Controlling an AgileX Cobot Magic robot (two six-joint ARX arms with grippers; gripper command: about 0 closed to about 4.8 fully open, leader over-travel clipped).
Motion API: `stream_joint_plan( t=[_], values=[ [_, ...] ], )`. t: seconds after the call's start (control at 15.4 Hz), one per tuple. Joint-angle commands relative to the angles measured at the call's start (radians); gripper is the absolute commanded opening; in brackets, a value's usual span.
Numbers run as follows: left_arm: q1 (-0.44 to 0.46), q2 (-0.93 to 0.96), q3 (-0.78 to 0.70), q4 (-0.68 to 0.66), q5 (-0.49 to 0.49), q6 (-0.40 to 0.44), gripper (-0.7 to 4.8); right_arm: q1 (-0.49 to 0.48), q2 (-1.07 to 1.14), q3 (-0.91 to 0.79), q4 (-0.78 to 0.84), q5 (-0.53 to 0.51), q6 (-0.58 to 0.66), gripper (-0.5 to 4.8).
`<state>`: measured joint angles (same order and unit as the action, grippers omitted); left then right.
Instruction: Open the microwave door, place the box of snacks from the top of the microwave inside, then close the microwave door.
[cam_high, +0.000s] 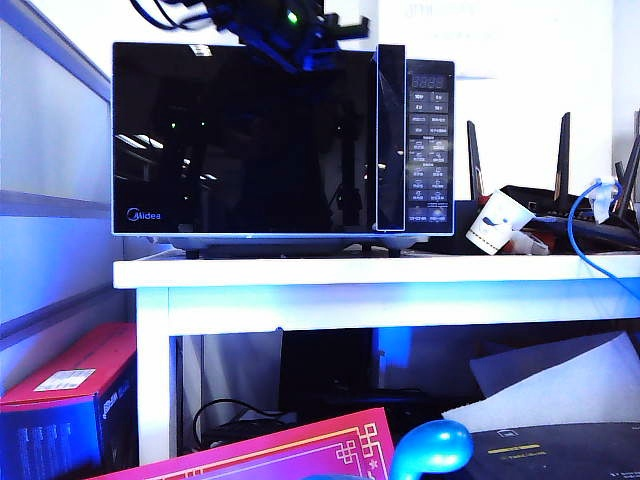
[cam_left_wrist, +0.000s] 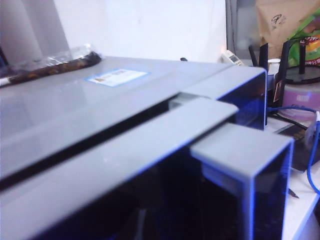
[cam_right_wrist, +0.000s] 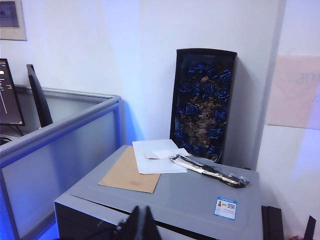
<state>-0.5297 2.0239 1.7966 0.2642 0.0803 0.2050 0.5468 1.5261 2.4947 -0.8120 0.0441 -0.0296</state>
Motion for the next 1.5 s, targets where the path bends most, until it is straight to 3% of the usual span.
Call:
stream_joint_plan(
  t=[0.07,0.2,0.33,0.39,0.52,0.65,0.72,0.78,0.85,1.11,1.3,1.5],
  values=[
    [0.006,0.014,0.003,0.040,-0.167,-0.004,-0.05,0.001,-0.005,0.003,0.001,-0.002,0.004,-0.02],
    [0.006,0.020,0.003,0.046,-0.301,-0.003,-0.05,0.001,-0.005,0.003,0.001,-0.002,0.004,-0.02],
    [0.007,0.020,0.003,0.049,-0.339,-0.003,-0.05,0.001,-0.005,0.004,-0.001,-0.002,0.003,-0.02],
    [0.007,0.008,0.003,0.051,-0.320,-0.003,-0.05,0.001,-0.008,0.004,-0.005,-0.002,0.003,-0.02],
    [-0.001,-0.122,0.003,-0.015,-0.135,-0.003,-0.05,0.001,-0.035,0.004,-0.035,0.005,-0.004,-0.02],
    [-0.017,-0.291,0.003,-0.113,-0.050,-0.004,-0.05,0.001,-0.081,0.004,-0.100,0.005,-0.032,-0.02],
    [-0.019,-0.451,0.003,-0.265,0.075,-0.009,-0.05,0.001,-0.132,0.004,-0.162,0.005,-0.050,-0.02],
    [-0.028,-0.549,0.003,-0.372,0.116,-0.027,-0.05,0.001,-0.164,0.004,-0.188,0.005,-0.050,-0.02],
    [-0.039,-0.622,0.003,-0.452,0.115,-0.026,-0.05,0.001,-0.189,0.004,-0.204,0.006,-0.050,-0.02],
    [-0.094,-1.062,0.003,-0.989,0.112,0.022,-0.05,0.001,-0.351,0.001,-0.368,0.001,-0.061,-0.02],
    [-0.092,-1.329,0.003,-1.230,0.029,0.016,-0.05,0.000,-0.439,-0.053,-0.414,-0.049,-0.132,-0.02],
    [-0.091,-1.505,-0.001,-1.437,0.009,0.015,-0.05,0.000,-0.531,-0.247,-0.355,-0.117,-0.162,-0.02]
  ],
)
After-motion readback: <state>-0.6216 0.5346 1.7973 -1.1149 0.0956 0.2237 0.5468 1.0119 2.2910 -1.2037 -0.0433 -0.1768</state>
